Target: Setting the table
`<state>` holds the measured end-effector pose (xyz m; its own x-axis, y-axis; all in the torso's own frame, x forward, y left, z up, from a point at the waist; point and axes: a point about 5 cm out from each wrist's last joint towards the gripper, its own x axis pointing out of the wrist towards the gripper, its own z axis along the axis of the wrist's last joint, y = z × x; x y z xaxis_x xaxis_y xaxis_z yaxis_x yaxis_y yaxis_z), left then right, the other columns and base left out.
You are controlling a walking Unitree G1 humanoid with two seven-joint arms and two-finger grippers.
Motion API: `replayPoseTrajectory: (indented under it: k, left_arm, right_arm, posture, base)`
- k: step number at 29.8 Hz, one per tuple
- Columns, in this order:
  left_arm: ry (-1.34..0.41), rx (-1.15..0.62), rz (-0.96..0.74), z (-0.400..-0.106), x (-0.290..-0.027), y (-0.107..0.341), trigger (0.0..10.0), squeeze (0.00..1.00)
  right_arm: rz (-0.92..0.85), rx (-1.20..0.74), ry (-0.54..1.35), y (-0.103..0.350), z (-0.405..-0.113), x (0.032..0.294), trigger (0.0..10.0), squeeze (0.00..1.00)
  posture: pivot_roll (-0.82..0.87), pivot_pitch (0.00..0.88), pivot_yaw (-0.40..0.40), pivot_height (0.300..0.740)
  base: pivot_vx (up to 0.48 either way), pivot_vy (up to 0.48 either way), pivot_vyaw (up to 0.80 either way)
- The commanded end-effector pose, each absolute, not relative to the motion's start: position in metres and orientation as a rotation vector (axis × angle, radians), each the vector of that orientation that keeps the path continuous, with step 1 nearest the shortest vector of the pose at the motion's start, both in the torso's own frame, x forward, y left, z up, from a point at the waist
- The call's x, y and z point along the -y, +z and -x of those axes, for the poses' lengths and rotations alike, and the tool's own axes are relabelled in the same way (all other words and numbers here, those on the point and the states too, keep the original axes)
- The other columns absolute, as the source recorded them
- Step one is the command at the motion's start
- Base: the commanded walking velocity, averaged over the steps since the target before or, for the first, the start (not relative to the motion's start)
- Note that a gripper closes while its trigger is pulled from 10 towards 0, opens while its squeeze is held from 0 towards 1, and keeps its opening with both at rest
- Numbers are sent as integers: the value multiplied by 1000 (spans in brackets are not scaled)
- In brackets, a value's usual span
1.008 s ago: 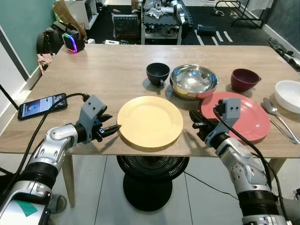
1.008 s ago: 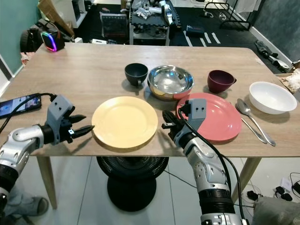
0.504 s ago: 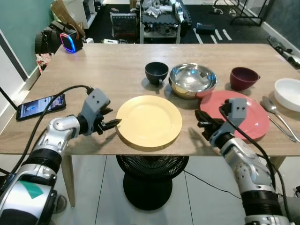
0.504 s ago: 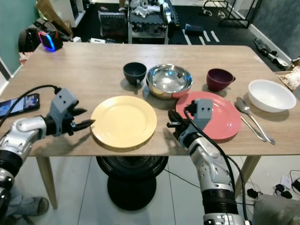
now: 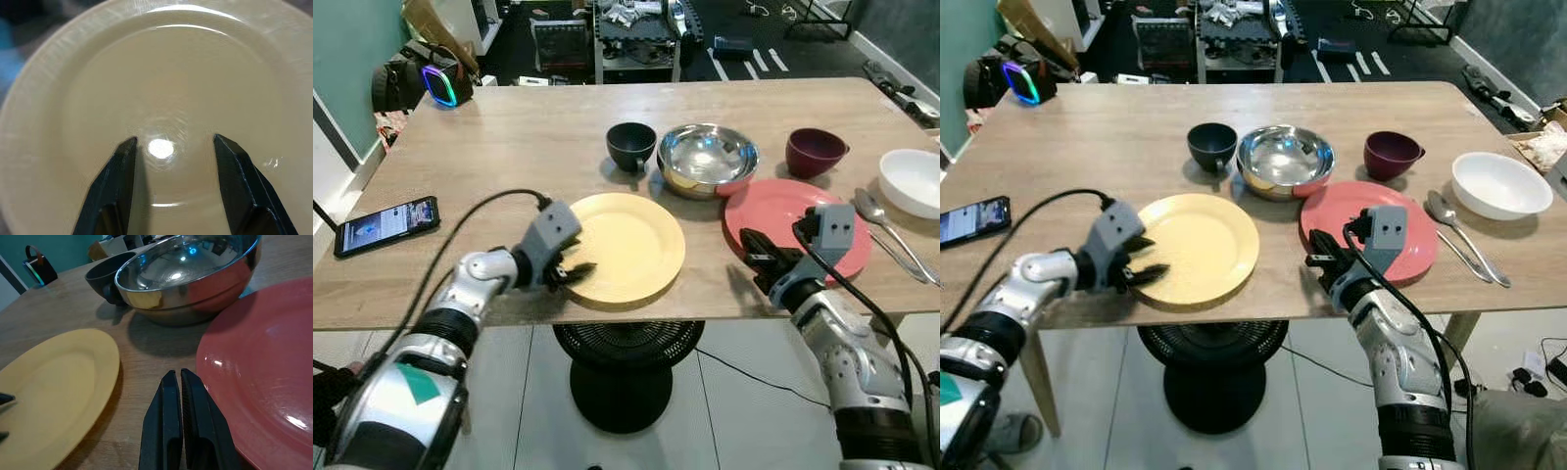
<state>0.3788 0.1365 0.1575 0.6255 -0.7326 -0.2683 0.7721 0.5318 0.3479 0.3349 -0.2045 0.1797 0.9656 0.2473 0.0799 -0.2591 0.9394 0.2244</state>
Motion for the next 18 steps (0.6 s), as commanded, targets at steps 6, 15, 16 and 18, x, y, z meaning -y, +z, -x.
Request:
replayPoseTrajectory:
  k: [6,15,16,18]
  left_arm:
    - [-955,-214,-361,-358,-132,113,10000,0]
    - [-979,-200,-392,-347,-121,96,10000,0]
    - [-978,-198,-412,-346,-120,94,10000,0]
    - [-971,-200,-432,-345,-120,91,10000,0]
  right_arm:
    - [-252,39,258,177,-334,203,10000,0]
    - [-342,-69,316,173,-342,183,10000,0]
    - [-394,-95,360,173,-342,175,10000,0]
    - [-414,-111,390,173,-341,168,10000,0]
  posture:
    - [-160,157,115,740]
    - [-148,154,108,740]
    - [-148,152,110,740]
    - [-148,152,110,740]
  base:
    - [0,0,0]
    - [0,0,0]
    - [0,0,0]
    - [0,0,0]
